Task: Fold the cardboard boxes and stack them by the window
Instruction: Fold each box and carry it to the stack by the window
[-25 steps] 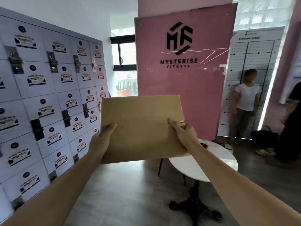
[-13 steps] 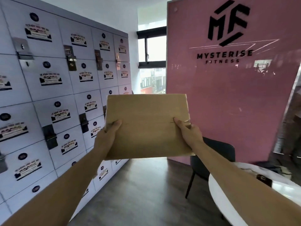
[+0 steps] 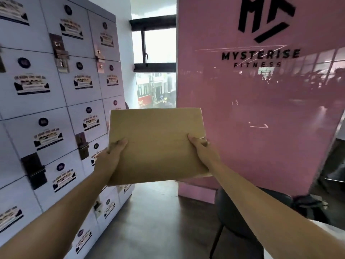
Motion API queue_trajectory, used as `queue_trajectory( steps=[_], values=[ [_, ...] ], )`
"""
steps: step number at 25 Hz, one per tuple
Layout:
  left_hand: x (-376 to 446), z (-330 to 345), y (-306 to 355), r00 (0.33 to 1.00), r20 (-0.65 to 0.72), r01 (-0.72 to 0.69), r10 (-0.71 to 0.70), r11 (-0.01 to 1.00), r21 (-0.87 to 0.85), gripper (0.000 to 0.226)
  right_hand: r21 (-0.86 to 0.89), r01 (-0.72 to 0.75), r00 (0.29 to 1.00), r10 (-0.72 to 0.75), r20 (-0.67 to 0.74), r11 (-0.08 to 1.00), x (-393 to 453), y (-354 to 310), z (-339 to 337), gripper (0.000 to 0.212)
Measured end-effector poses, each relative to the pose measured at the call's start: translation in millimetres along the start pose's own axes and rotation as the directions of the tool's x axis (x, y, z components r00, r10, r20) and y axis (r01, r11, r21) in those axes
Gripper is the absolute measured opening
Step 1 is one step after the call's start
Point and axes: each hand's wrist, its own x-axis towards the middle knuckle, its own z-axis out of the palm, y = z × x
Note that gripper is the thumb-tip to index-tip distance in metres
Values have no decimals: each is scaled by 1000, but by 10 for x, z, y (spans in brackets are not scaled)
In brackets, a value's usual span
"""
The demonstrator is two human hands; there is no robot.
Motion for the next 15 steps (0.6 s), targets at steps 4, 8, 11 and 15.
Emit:
queue_trajectory(
  steps=[4,8,11,15],
  values=[
    [1141,422,-100,1000,-14,10,-10,1000,-9,79,-18,20,1000,-20,8,1000,1302,152,342,58],
    [2249,678,-66,997,-76,15,-15,1000,-4,81,-29,49,998,-48,32,998,2567,158,799,61],
    [3026,730,-129,995,-98,27,-25,999,20,84,-34,35,998,-34,45,999,3323,225,1210,68],
    [4271,888,-254,997,-78,3,0,1000,28,79,-28,31,999,-30,29,999,4357,390,1796,66]
  ],
)
